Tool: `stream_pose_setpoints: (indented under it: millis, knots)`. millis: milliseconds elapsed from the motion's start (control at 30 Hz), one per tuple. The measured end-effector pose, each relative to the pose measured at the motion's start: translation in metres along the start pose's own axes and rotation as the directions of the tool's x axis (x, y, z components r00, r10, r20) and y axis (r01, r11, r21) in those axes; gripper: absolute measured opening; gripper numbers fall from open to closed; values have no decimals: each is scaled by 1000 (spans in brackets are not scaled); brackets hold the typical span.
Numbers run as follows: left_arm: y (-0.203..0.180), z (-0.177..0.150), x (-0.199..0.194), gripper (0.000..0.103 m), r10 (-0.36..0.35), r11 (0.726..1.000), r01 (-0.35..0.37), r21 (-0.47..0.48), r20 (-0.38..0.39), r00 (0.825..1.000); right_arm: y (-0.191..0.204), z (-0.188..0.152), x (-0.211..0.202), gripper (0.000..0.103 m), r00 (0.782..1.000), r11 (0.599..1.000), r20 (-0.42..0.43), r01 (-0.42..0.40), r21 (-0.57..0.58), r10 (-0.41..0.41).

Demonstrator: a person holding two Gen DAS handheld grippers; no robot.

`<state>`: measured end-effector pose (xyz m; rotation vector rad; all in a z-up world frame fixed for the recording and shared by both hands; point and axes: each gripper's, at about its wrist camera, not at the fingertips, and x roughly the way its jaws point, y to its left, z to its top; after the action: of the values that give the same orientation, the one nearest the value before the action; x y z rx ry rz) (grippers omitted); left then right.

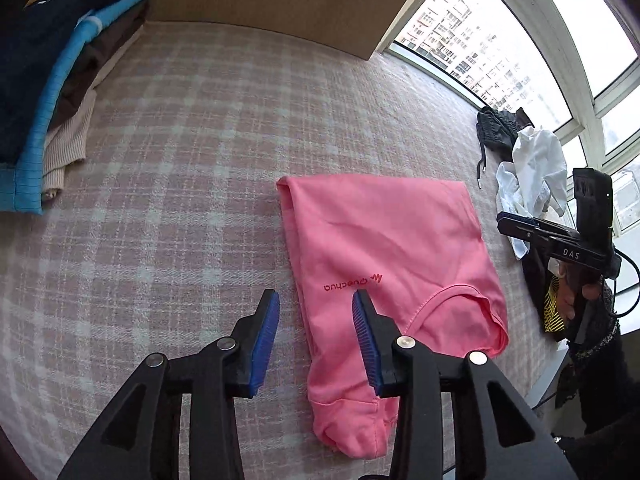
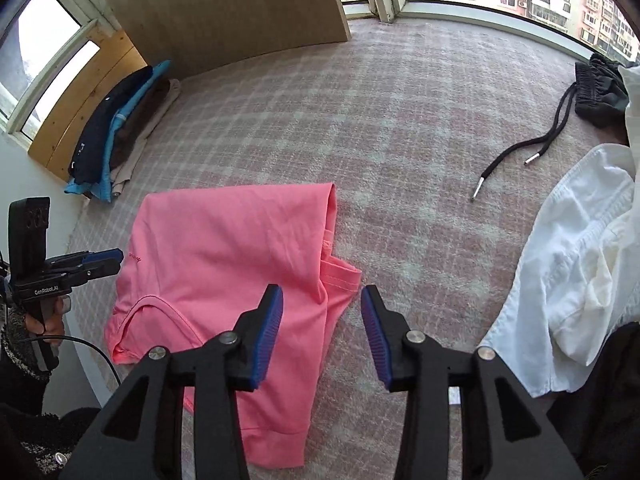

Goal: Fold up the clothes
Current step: 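Open both grippers and withdraw them from the folded shirt, then grasp both ends of the folded pink shirt with both grippers and lift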

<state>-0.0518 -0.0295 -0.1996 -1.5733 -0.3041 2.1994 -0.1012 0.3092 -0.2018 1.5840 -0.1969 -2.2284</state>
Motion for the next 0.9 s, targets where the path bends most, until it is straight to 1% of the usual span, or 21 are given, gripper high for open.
stream_pose_setpoints:
  millis: [67,133,200,233,267,300,333,400,433,500,567,600,633,667,700,733,767,800,833,900]
  knots:
    - [-4,-3,9,38,-4,1000,4,0,-13,1000,-9,-11,6,41,1000,997,-21,-16,73,17]
    - [-10,-6,18,39,14,1000,-13,22,-34,999,-8,-17,12,41,1000,997,-22,1,82,1]
    - [-16,-9,27,40,45,998,-43,48,-56,997,2,-18,16,42,999,999,-8,39,34,-39]
    - [-18,-10,27,41,61,996,-58,64,-46,997,7,-18,18,46,998,998,1,60,4,-60]
    - [-21,-10,28,43,88,994,-85,75,-41,995,14,-19,19,53,997,997,9,75,-28,-74]
    - [-23,-10,28,44,116,991,-112,78,-38,993,20,-20,21,57,996,994,16,91,-62,-91]
    - [-24,-11,28,44,128,989,-126,76,-33,991,27,-23,23,62,993,987,21,118,-109,-116]
    - [-28,-14,29,48,155,985,-152,85,-22,988,41,-30,27,62,985,965,35,170,-202,-166]
    - [-32,-16,31,50,168,980,-165,111,-20,986,47,-32,29,62,982,952,42,189,-241,-184]
    - [-40,-20,34,53,194,968,-189,162,-16,981,48,-34,28,62,986,953,41,169,-253,-164]
    - [-43,-20,36,53,194,966,-188,180,-18,981,49,-35,27,58,988,952,38,154,-266,-149]
    - [-44,-20,36,52,177,969,-171,179,-23,984,48,-35,27,56,989,951,36,148,-272,-143]
    - [-44,-19,37,49,161,972,-154,178,-27,987,48,-34,26,51,991,952,33,137,-275,-133]
    - [-46,-19,38,41,155,972,-148,181,-28,988,47,-33,26,41,993,954,27,117,-276,-114]
    - [-48,-18,38,31,149,973,-141,184,-29,988,46,-33,26,35,996,958,20,90,-271,-88]
    - [-48,-18,39,25,138,974,-129,187,-33,990,44,-32,26,25,998,962,13,63,-265,-61]
    - [-47,-18,40,20,123,976,-114,185,-38,992,43,-31,26,20,999,965,7,35,-259,-34]
    - [-47,-18,40,17,112,977,-104,184,-38,993,41,-30,26,18,1000,968,1,6,-250,-6]
    - [-46,-18,41,16,101,979,-93,183,-38,994,36,-28,27,10,1000,974,-9,-31,-224,30]
    - [-43,-17,41,12,58,987,-51,155,-42,997,23,-23,30,10,991,984,-42,-128,-121,124]
